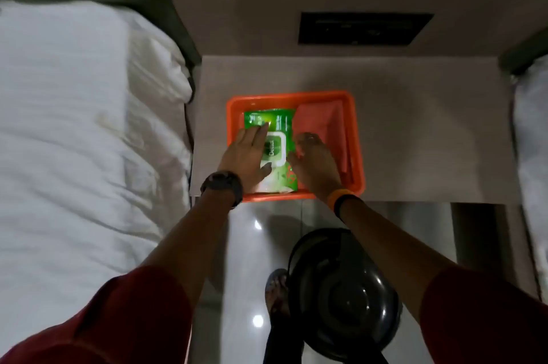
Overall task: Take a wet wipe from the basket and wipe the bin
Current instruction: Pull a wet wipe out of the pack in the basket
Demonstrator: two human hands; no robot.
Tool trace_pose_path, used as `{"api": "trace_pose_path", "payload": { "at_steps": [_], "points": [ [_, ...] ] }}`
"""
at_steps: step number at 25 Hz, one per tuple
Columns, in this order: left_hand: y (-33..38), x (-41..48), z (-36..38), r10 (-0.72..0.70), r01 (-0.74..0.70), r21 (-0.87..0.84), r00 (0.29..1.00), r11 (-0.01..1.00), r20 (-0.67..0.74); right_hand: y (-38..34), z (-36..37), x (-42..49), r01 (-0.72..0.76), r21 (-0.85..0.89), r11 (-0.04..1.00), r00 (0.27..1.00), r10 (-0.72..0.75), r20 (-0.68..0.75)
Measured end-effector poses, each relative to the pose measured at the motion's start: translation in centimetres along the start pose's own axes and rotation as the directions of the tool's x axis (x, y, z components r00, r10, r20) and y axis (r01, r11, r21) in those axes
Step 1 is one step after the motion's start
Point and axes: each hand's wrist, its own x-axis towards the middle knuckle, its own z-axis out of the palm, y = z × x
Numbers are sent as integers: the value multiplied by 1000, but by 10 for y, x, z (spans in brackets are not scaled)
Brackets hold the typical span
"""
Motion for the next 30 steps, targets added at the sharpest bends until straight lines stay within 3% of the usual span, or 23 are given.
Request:
{"api": "trace_pose_path", "payload": {
  "at_steps": [4, 8, 11, 12, 14, 17, 20, 23, 27, 30],
  "points": [
    [-16, 26, 28, -10, 12, -18, 989, 1000, 149, 4, 46, 11, -221, 131, 966, 975, 222, 10],
    [-16, 35, 36, 35, -42, 64, 995, 997, 93, 4, 57, 9, -232, 251, 940, 963, 259, -77],
    [-19, 42, 31, 51, -61, 79, 991, 995, 125, 4, 57, 13, -271, 364, 891, 954, 300, -25],
    [-21, 42, 29, 55, -58, 23, 991, 998, 125, 4, 55, 13, -265, 395, 880, 957, 291, -6],
    [-24, 37, 25, 8, 12, -246, 997, 969, 81, 6, 51, 15, -249, 401, 882, 965, 263, 20],
    [-22, 27, 23, -132, 125, -557, 991, 821, 28, 2, 52, 17, -188, 228, 955, 982, 185, 34],
    [-18, 22, 22, -195, 146, -659, 981, 738, -2, -3, 61, 21, -178, 62, 982, 984, 177, 26],
    [-17, 20, 22, -211, 152, -685, 977, 712, -2, -6, 68, 24, -205, 47, 978, 976, 208, -69],
    [-18, 18, 28, -188, 150, -688, 982, 710, 21, -11, 63, 23, -190, 248, 950, 951, 241, -192],
    [-13, 7, 37, -68, 48, -512, 997, 858, -21, -11, 39, 11, -141, 548, 825, 861, 375, -343]
  ]
}}
